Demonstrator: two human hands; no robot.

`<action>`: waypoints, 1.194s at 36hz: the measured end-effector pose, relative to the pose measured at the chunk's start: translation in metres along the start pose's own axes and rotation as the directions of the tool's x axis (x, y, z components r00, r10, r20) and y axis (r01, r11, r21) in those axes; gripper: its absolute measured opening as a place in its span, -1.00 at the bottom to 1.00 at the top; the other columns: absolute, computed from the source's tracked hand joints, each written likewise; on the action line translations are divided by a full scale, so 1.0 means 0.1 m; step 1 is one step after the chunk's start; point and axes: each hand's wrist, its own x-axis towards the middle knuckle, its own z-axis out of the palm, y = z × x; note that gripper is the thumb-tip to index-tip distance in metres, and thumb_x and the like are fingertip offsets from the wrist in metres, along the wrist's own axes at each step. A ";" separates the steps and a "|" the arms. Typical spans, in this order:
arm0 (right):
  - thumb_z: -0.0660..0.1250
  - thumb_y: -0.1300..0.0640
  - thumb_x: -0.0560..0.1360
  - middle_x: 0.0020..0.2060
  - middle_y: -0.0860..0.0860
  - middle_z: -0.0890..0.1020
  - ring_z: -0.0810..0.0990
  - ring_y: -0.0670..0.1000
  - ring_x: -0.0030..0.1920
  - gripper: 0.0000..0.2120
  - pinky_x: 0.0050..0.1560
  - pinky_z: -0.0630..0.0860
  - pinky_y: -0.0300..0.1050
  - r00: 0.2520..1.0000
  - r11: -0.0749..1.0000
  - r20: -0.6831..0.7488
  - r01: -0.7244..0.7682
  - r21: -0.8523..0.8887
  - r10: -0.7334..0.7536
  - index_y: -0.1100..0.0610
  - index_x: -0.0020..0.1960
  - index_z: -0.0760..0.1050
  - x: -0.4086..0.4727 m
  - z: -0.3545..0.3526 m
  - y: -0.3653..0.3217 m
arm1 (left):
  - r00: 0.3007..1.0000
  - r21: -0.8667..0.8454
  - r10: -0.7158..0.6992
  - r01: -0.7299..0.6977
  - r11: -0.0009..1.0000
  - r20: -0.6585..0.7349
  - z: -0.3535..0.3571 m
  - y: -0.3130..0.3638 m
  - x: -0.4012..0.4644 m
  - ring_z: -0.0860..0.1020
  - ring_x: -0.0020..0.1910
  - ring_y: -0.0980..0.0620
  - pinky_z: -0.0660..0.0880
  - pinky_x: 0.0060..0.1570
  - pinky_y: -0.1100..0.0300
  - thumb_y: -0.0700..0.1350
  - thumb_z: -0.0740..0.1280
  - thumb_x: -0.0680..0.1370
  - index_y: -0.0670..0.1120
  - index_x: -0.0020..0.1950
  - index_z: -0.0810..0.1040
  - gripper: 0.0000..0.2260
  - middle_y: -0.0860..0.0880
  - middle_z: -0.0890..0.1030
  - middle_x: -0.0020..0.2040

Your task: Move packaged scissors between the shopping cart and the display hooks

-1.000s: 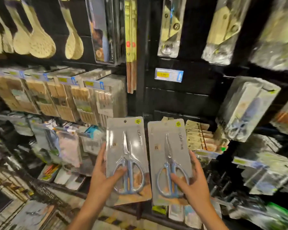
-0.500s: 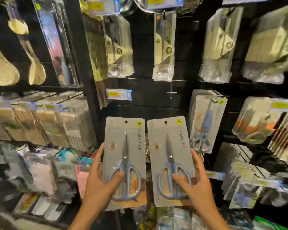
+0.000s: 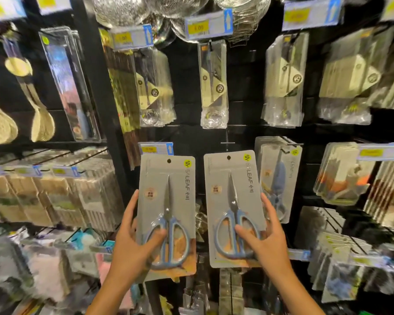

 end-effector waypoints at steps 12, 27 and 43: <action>0.56 0.26 0.39 0.32 -0.30 0.52 0.58 -0.20 0.26 -0.14 0.21 0.61 -0.12 0.998 0.999 -0.045 -0.034 0.012 0.034 -0.28 0.48 0.26 0.35 0.19 0.00 | 0.997 -0.062 0.022 -0.017 0.998 0.080 -0.13 -0.13 0.47 0.55 0.21 0.33 0.58 0.03 0.30 -0.06 0.54 0.37 0.41 0.51 0.19 -0.14 0.51 0.50 0.22; 0.54 0.32 0.39 0.16 -0.31 0.64 0.66 -0.08 0.20 -0.16 0.14 0.64 0.00 0.987 0.985 -0.069 -0.136 0.108 0.144 -0.17 0.51 0.29 0.42 0.29 -0.04 | 0.994 -0.083 0.009 0.000 0.997 0.107 -0.09 -0.24 0.68 0.54 0.17 0.42 0.52 -0.07 0.53 -0.23 0.52 0.42 0.31 0.55 0.20 -0.14 0.52 0.52 0.19; 0.58 0.23 0.35 0.16 -0.03 0.71 0.68 0.09 0.18 -0.13 0.25 0.55 0.29 0.970 0.937 0.060 -0.244 0.252 0.236 -0.17 0.52 0.27 0.53 0.16 0.12 | 0.999 -0.107 0.023 -0.018 0.994 0.046 0.09 -0.17 0.71 0.60 0.16 0.30 0.60 -0.13 0.40 -0.26 0.51 0.37 0.28 0.54 0.23 -0.12 0.45 0.57 0.18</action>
